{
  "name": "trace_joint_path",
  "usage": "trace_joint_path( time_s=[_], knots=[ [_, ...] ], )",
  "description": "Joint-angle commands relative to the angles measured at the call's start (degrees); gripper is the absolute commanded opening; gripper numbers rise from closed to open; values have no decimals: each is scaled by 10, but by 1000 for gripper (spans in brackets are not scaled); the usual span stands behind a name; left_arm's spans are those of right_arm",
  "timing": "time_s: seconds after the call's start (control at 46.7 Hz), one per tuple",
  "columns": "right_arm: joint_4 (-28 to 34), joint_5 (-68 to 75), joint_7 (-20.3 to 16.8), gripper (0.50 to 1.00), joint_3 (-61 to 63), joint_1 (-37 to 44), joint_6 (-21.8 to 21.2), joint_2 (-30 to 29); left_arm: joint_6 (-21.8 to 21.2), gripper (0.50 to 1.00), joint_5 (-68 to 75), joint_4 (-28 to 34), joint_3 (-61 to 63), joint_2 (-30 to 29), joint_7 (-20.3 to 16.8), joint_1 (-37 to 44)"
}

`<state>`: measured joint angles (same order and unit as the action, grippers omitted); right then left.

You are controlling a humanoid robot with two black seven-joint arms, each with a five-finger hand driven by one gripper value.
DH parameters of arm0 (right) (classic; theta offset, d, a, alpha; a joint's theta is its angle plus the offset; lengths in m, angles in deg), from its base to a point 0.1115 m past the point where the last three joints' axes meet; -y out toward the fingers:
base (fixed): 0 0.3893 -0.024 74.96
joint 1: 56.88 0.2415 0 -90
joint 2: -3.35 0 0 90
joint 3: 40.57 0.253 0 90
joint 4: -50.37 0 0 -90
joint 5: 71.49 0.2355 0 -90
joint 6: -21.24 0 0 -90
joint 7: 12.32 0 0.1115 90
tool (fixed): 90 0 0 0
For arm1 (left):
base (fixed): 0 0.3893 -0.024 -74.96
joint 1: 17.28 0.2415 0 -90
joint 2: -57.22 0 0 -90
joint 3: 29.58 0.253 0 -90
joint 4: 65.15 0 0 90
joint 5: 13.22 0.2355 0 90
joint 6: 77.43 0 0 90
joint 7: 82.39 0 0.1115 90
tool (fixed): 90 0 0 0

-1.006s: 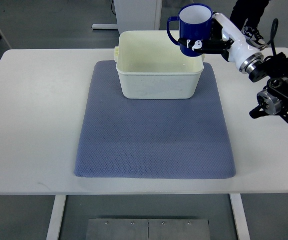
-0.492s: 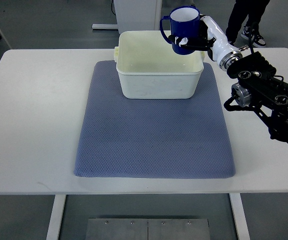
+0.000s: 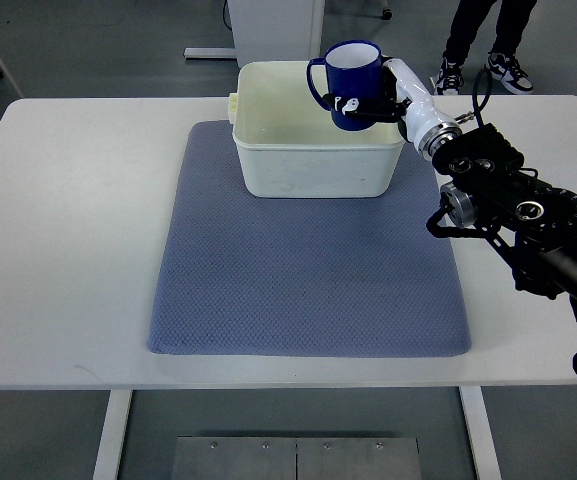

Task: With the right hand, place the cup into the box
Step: 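Lift the blue mug with the right hand and carry it over the box, then open the right hand to drop the mug into the cream box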

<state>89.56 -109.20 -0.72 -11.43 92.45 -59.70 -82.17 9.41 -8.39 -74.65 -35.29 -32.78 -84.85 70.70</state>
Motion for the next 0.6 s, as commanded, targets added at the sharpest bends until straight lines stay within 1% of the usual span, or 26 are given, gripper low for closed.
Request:
trace_joint_path(
  time_s=[0.0, 0.15, 0.171, 0.214, 0.235, 0.278, 0.3, 0.321, 0.385, 0.471, 0.578],
  knots=[
    [0, 0, 1, 500, 0, 0, 0, 0, 0, 1000, 0, 0, 0, 0, 0, 0],
    [0, 0, 10, 500, 1, -1, 0, 0, 0, 1000, 0, 0, 0, 0, 0, 0],
    [0, 0, 10, 541, 1, -1, 0, 0, 0, 1000, 0, 0, 0, 0, 0, 0],
    [1, 0, 10, 656, 2, 0, 0, 0, 0, 1000, 0, 0, 0, 0, 0, 0],
    [1, 0, 10, 702, 1, 0, 0, 0, 0, 1000, 0, 0, 0, 0, 0, 0],
    [3, 0, 10, 780, 1, -1, 0, 0, 0, 1000, 0, 0, 0, 0, 0, 0],
    [3, 0, 10, 803, 1, -1, 0, 0, 0, 1000, 0, 0, 0, 0, 0, 0],
    [3, 0, 11, 820, 1, -1, 0, 0, 0, 1000, 0, 0, 0, 0, 0, 0],
    [4, 0, 11, 843, 1, -1, 0, 0, 0, 1000, 0, 0, 0, 0, 0, 0],
    [5, 1, 11, 893, 1, -4, 0, 0, 0, 1000, 0, 0, 0, 0, 0, 0],
    [6, 1, 14, 918, 1, -8, 0, 0, 0, 1000, 0, 0, 0, 0, 0, 0]
  ],
)
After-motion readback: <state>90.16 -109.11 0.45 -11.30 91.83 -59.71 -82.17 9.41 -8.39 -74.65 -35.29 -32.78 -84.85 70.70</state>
